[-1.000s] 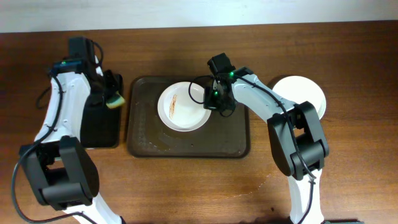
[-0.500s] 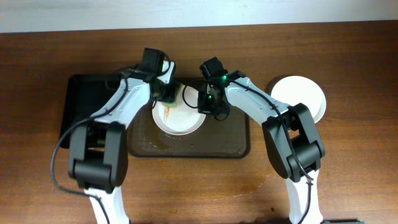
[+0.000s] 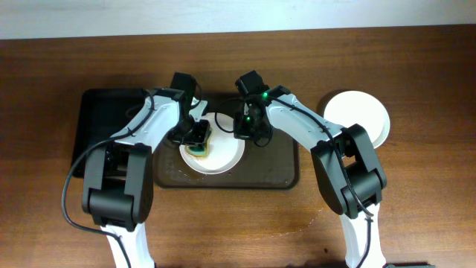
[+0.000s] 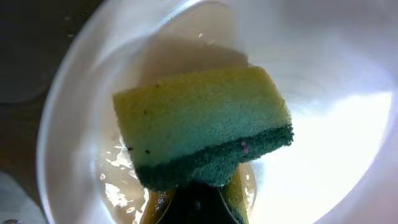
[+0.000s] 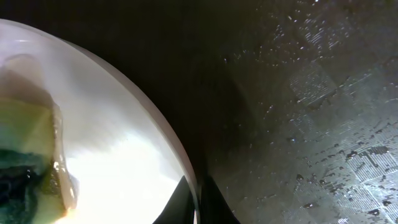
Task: Clean dirty plates on tray and stack at the side
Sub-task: 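Scrub the pinkish-white plate with the sponge in the left gripper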
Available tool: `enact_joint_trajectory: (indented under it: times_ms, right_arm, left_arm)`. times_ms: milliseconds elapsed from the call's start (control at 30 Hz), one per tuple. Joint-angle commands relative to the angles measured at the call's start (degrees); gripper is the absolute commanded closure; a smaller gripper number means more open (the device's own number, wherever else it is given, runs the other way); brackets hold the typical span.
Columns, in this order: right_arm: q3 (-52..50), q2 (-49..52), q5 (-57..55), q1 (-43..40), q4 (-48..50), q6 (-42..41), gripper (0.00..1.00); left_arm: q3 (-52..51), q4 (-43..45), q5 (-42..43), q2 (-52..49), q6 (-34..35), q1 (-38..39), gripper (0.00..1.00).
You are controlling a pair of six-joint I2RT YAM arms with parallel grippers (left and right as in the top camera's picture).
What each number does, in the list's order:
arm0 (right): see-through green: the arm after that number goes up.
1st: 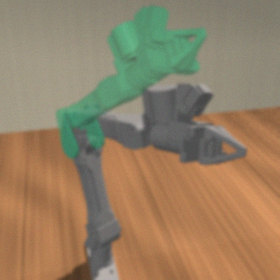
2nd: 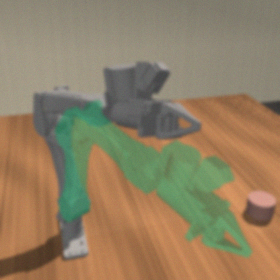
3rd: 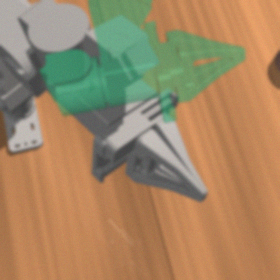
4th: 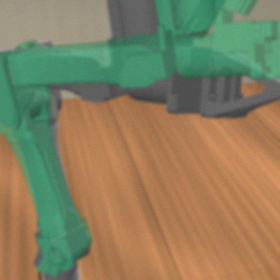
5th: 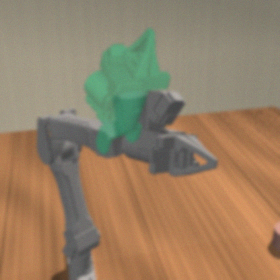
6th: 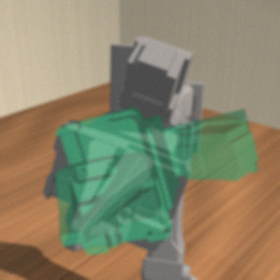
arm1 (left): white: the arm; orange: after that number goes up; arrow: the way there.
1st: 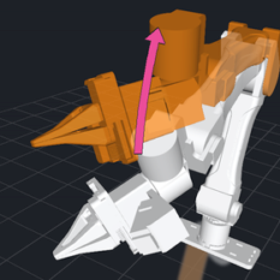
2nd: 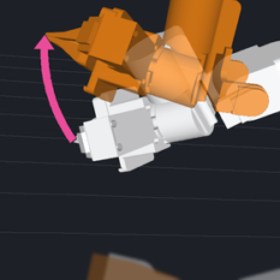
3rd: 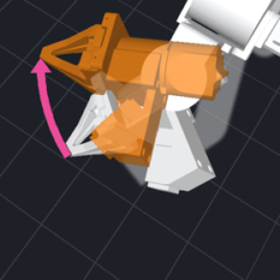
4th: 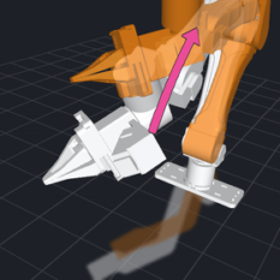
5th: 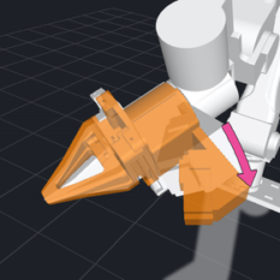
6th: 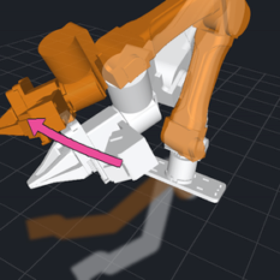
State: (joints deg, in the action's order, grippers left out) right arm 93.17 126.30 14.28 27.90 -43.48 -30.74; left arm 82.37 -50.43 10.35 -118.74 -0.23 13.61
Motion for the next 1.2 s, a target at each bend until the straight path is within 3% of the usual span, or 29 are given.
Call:
enact_joint_trajectory:
  times_ms: [0,167,233,300,433,567,667,733,900,1000,1067,1167]
  right_arm:
    - [-0.37,1.73,-2.49,-0.31,0.68,-1.09,0.96]
    - [-0.37,1.73,-2.49,-0.31,0.68,-1.09,0.96]
    - [-0.37,1.73,-2.49,-0.33,0.66,-1.09,0.96]
    - [-0.37,1.73,-2.49,-0.33,0.68,-1.09,0.96]
    - [-0.37,1.73,-2.49,-0.31,0.85,-1.07,0.96]
    - [-0.37,1.73,-2.49,-0.31,0.92,-1.07,0.96]
    - [-0.37,1.73,-2.49,-0.31,0.90,-1.07,0.96]
    - [-0.37,1.73,-2.51,-0.31,0.90,-1.07,0.96]
    - [-0.37,1.73,-2.95,-0.31,0.90,-1.05,0.96]
    - [-0.37,1.81,-2.95,-0.31,0.90,-1.05,0.96]
    - [-0.37,2.43,-2.91,-0.31,0.87,-1.05,0.96]
    - [-0.37,2.78,-2.89,-0.31,0.85,-1.05,0.96]
  left_arm:
    - [-7.58,2.97,2.32,-3.52,0.81,2.62,0.99]
    - [-8.48,4.37,-19.69,-3.52,25.31,1.99,1.00]
    - [-8.20,3.30,-13.99,-3.50,23.32,2.05,1.00]
    - [-7.04,-1.62,0.81,-3.45,12.04,1.99,0.99]
    - [-7.04,-7.45,8.07,-3.39,3.41,1.99,0.99]
    - [-7.04,-6.05,5.60,-3.41,2.19,1.99,0.99]
    - [-7.04,4.31,-14.64,-3.41,18.14,1.99,0.99]
    - [-7.04,11.47,-20.33,-3.41,22.47,1.99,1.00]
    - [-7.04,31.01,-20.92,-3.41,22.71,2.01,1.00]
    - [-7.04,37.40,-20.92,-3.41,22.67,1.99,1.00]
    - [-7.04,38.80,-20.17,-3.41,22.47,1.99,1.00]
    - [-6.88,33.16,-10.19,-3.39,14.43,2.03,1.00]
